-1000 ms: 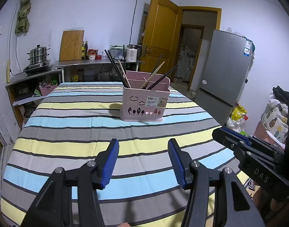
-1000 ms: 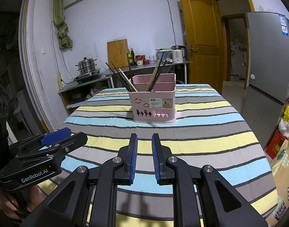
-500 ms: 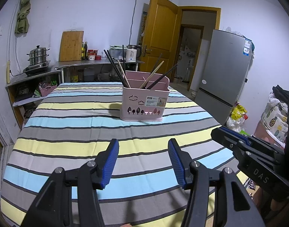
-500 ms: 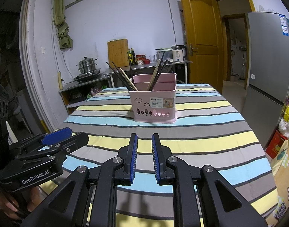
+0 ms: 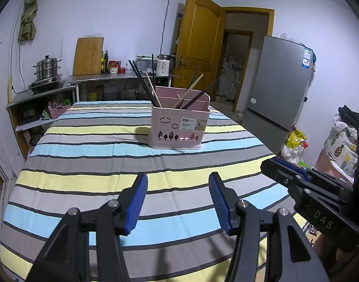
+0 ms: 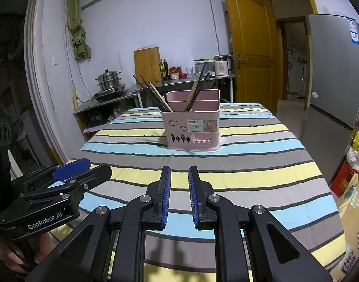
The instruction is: Organize utensils
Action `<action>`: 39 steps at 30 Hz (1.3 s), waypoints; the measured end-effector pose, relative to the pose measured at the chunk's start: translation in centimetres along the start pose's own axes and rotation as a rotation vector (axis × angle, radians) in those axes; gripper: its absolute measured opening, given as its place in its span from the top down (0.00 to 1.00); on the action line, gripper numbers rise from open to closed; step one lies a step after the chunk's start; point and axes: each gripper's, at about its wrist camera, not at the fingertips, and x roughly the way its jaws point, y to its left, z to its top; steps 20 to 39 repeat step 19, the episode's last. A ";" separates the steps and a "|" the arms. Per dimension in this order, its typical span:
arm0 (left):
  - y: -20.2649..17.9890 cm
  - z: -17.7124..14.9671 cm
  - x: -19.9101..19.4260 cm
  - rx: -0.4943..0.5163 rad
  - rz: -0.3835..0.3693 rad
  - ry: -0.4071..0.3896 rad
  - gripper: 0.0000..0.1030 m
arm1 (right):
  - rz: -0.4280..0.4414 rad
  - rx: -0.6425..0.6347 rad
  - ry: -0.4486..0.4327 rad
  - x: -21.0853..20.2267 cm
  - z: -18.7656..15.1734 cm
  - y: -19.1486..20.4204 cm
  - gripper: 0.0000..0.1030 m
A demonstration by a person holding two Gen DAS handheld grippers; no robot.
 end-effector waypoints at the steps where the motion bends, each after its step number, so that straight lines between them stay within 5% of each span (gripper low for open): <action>1: 0.0 0.0 0.0 0.001 0.002 0.001 0.45 | 0.001 0.000 0.000 0.0 -0.1 0.1 0.85; 39: 0.2 -0.5 0.7 -0.008 0.019 0.026 0.45 | 0.004 -0.001 0.006 0.1 -0.6 0.1 0.85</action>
